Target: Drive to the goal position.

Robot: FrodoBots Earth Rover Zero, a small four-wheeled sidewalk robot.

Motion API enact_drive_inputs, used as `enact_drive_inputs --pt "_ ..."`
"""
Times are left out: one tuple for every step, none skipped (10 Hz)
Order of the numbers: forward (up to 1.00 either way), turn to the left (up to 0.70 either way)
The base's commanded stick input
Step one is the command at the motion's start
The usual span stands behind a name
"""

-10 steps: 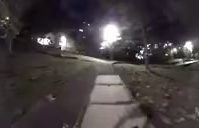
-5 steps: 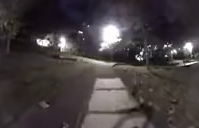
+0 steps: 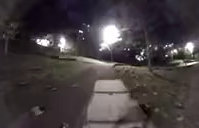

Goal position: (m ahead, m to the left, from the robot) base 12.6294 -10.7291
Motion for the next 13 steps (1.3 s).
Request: enact_drive_inputs --pt "0.45 0.00" --pt "0.45 0.00" --pt "0.45 0.00" --pt "0.45 0.00" --pt "0.45 0.00" --pt "0.45 0.00" --pt "0.45 0.00" --pt "0.45 0.00" --pt "0.45 0.00" --pt "0.45 0.00" --pt "0.45 0.00" --pt "0.45 0.00" --pt "0.45 0.00"
